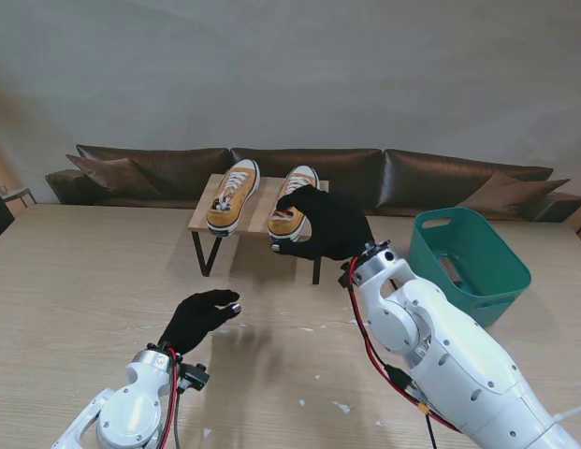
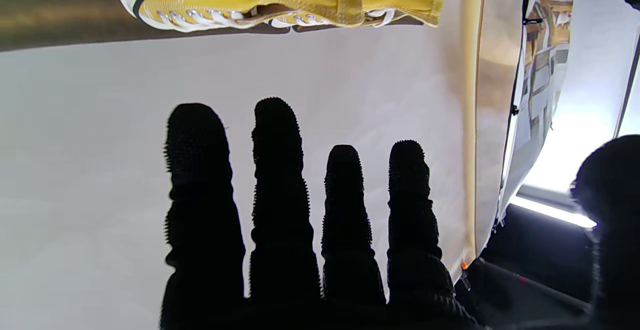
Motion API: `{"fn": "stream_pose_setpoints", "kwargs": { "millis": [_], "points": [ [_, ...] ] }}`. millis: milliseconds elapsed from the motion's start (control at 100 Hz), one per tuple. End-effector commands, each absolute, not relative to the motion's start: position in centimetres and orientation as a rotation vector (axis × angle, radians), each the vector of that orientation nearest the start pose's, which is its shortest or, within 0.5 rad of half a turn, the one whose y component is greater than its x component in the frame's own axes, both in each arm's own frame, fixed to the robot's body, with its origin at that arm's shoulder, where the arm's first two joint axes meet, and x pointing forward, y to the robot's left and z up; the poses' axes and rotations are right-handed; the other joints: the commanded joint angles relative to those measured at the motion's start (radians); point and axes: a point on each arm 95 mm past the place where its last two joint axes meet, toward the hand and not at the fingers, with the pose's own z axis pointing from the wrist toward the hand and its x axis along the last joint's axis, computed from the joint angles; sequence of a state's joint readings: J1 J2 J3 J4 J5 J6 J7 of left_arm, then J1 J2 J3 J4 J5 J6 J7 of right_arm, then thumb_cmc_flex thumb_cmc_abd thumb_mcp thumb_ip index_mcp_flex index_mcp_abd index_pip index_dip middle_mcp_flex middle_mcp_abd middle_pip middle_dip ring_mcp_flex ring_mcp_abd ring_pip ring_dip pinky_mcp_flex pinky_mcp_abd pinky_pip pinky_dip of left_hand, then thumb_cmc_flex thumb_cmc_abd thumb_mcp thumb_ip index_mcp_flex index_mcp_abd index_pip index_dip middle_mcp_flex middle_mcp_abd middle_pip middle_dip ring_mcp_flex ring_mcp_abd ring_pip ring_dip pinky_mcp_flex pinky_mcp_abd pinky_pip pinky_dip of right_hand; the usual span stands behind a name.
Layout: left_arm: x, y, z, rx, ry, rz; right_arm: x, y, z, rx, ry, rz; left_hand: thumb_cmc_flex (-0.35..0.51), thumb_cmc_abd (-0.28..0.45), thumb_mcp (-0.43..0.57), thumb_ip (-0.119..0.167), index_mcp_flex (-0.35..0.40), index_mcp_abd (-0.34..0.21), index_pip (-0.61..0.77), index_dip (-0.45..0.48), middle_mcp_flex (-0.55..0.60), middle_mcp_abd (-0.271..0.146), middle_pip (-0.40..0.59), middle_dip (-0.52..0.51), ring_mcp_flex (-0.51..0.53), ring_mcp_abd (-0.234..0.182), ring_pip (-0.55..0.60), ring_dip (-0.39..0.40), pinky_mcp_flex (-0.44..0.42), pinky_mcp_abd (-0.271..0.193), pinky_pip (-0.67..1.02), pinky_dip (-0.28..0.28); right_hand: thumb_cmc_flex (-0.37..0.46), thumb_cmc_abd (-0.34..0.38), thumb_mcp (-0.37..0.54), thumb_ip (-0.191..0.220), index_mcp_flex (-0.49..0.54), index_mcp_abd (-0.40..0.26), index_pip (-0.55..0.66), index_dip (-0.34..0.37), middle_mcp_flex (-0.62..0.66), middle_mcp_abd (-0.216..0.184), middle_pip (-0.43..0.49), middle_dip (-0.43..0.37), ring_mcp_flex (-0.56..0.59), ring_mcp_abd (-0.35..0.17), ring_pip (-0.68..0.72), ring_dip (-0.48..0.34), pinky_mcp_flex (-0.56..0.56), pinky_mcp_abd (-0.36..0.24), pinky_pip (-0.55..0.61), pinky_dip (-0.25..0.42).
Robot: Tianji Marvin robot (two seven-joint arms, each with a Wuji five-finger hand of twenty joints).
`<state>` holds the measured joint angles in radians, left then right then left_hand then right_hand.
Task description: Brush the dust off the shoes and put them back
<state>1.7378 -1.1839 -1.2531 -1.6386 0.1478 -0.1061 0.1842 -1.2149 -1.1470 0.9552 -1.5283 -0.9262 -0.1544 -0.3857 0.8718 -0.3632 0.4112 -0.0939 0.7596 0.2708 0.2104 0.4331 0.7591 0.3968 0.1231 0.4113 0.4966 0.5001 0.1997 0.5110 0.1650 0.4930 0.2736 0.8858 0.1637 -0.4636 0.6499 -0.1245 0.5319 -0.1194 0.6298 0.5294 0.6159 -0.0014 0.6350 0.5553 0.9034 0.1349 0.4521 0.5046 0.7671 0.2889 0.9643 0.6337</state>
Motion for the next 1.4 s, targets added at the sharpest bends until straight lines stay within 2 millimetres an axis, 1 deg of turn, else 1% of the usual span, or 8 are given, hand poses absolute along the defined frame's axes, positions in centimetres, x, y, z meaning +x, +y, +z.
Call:
{"fn": "stream_pose_setpoints", "kwargs": {
  "millis": [0, 70, 220, 260, 680, 840, 950, 1390],
  "points": [
    [35.5, -1.2, -35.0, -2.011, 0.735, -2.072, 43.9, 9.6, -22.7, 0.727, 1.265, 2.024, -0.011, 0.005, -0.027, 0.025, -0.021, -0.039, -0.020, -0.011, -0.039, -0.032, -0.013, -0.020, -0.035, -0.029, -0.033, -0.029, -0.021, -0.044, -0.036, -0.031, -0.008, 0.020, -0.027, 0.034, 0.008, -0.013, -0.018, 0.012, 0.020, -0.006, -0.025, -0.023, -0.028, 0.015, -0.036, -0.019, -0.367, 0.044, -0.039, -0.025],
    [35.5, -1.2, -35.0, -1.996, 0.739, -2.084, 43.0, 9.2, -23.2, 0.767, 1.257, 2.045, -0.015, -0.007, -0.027, 0.025, -0.048, -0.052, -0.035, -0.022, -0.065, -0.048, -0.023, -0.041, -0.061, -0.050, -0.061, -0.060, -0.041, -0.058, -0.054, -0.073, -0.007, 0.014, -0.024, 0.038, 0.010, -0.012, -0.023, 0.012, 0.024, -0.005, -0.032, -0.026, -0.032, 0.015, -0.050, -0.026, -0.372, 0.045, -0.045, -0.030],
    [35.3, -1.4, -34.9, -1.948, 0.746, -2.111, 41.4, 8.1, -24.9, 0.840, 1.216, 2.076, -0.020, -0.025, -0.028, 0.024, -0.080, -0.068, -0.050, -0.033, -0.102, -0.074, -0.038, -0.061, -0.103, -0.077, -0.088, -0.083, -0.071, -0.081, -0.070, -0.102, 0.003, 0.007, -0.015, 0.042, 0.024, -0.007, -0.031, 0.013, 0.049, -0.002, -0.049, -0.035, -0.027, 0.022, -0.065, -0.033, -0.376, 0.047, -0.051, -0.036],
    [35.3, -1.4, -34.9, -1.934, 0.748, -2.118, 41.0, 7.8, -25.3, 0.860, 1.206, 2.082, -0.026, -0.036, -0.018, 0.024, -0.092, -0.074, -0.054, -0.044, -0.115, -0.083, -0.038, -0.078, -0.114, -0.089, -0.097, -0.104, -0.081, -0.089, -0.075, -0.129, 0.004, 0.008, -0.014, 0.042, 0.026, -0.009, -0.033, 0.013, 0.051, -0.002, -0.051, -0.036, -0.026, 0.022, -0.066, -0.033, -0.378, 0.048, -0.053, -0.037],
    [34.9, -1.6, -34.3, -1.839, 0.795, -2.160, 39.2, 5.0, -30.7, 1.083, 1.139, 2.088, -0.043, -0.070, 0.006, 0.021, -0.125, -0.095, -0.060, -0.059, -0.154, -0.115, -0.043, -0.087, -0.145, -0.121, -0.099, -0.118, -0.106, -0.116, -0.075, -0.155, 0.033, 0.010, 0.010, 0.040, 0.044, 0.001, -0.039, 0.017, 0.060, -0.003, -0.059, -0.032, -0.031, 0.023, -0.073, -0.033, -0.387, 0.044, -0.058, -0.039],
    [34.7, -1.6, -34.2, -1.815, 0.808, -2.163, 39.2, 4.6, -32.6, 1.164, 1.087, 2.104, -0.049, -0.080, 0.015, 0.020, -0.128, -0.099, -0.059, -0.062, -0.157, -0.122, -0.042, -0.088, -0.147, -0.124, -0.097, -0.119, -0.110, -0.121, -0.072, -0.159, 0.037, -0.012, 0.072, 0.028, 0.067, 0.010, -0.033, 0.020, 0.071, 0.002, -0.057, -0.027, -0.034, 0.030, -0.071, -0.031, -0.392, 0.045, -0.059, -0.038],
    [34.7, -1.6, -34.2, -1.805, 0.813, -2.163, 39.4, 4.4, -33.1, 1.181, 1.116, 2.092, -0.051, -0.088, 0.022, 0.019, -0.128, -0.102, -0.058, -0.063, -0.159, -0.127, -0.042, -0.088, -0.149, -0.129, -0.096, -0.119, -0.112, -0.125, -0.071, -0.161, 0.024, -0.017, 0.113, 0.019, 0.061, 0.009, -0.036, 0.019, 0.065, 0.002, -0.058, -0.025, -0.041, 0.024, -0.075, -0.033, -0.398, 0.039, -0.061, -0.037],
    [34.7, -1.8, -34.3, -1.816, 0.821, -2.159, 40.2, 4.5, -34.0, 1.235, 1.124, 2.080, -0.063, -0.098, 0.043, 0.015, -0.131, -0.108, -0.055, -0.065, -0.158, -0.129, -0.041, -0.088, -0.146, -0.131, -0.092, -0.120, -0.115, -0.124, -0.067, -0.166, 0.017, -0.030, 0.158, 0.010, 0.062, 0.013, -0.037, 0.019, 0.052, 0.014, -0.060, -0.026, -0.056, 0.029, -0.072, -0.033, -0.412, 0.039, -0.063, -0.035]
  ]
}}
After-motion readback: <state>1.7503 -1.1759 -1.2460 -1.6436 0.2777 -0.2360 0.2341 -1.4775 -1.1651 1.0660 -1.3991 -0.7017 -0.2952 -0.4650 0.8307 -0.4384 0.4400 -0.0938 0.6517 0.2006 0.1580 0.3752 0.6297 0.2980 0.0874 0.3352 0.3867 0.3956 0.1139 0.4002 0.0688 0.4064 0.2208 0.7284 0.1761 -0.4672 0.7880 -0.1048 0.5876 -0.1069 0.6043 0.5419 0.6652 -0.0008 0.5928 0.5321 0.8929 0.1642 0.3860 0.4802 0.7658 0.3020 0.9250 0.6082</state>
